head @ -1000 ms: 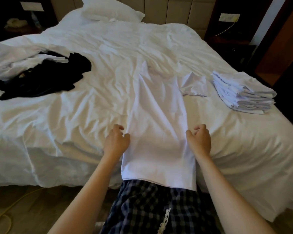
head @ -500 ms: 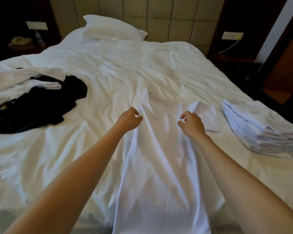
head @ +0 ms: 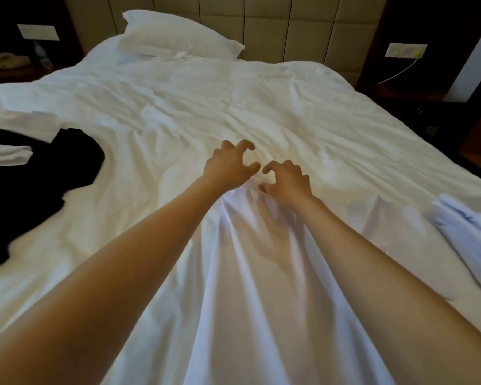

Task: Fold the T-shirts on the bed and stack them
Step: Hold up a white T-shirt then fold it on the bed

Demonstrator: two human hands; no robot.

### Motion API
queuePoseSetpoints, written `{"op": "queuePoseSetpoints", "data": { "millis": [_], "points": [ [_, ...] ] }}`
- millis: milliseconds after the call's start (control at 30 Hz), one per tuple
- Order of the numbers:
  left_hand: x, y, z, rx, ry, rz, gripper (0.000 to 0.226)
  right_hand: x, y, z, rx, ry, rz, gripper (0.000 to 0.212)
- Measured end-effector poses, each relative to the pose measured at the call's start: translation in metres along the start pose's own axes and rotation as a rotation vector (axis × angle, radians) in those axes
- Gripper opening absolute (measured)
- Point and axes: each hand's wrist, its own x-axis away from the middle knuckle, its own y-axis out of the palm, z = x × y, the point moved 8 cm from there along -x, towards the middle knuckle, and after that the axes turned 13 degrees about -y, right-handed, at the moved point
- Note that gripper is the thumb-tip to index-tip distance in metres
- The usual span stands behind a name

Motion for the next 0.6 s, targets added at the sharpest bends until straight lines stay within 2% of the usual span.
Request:
{"op": "queuePoseSetpoints", "data": {
  "millis": [67,200,333,433,467,500,600],
  "points": [
    [-0.017,0.010,0.003,-0.152,0.035,-0.023,0.051,-0.013,0.012,0.004,-0.003,0.015,-0.027,0.039],
    [-0.038,0.019,-0.006,-0.359,0.047,-0.060,0.044,-0.025,0.027,0.011,-0.107,0.012,0.021,0.022],
    [-0.043,0.016,-0.020,-0.360,0.117,-0.149,0.036,-0.032,0.032,0.025,-0.295,0.076,0.110,0.017],
    [-0.043,0.007,-0.017,-0.351,0.278,-0.011,0.040,-0.039,0.035,0.032,-0.356,0.079,0.161,0.015],
    [-0.042,0.011,-0.016,-0.364,0.324,-0.019,0.040,-0.041,0.035,0.033,-0.368,0.075,0.183,0.014],
    [-0.042,0.018,-0.018,-0.377,0.327,-0.082,0.040,-0.042,0.035,0.034,-0.377,0.078,0.209,0.013],
    [-0.046,0.036,-0.039,-0.345,0.127,-0.313,0.049,-0.044,0.036,0.037,-0.408,0.088,0.257,0.012]
  ]
}}
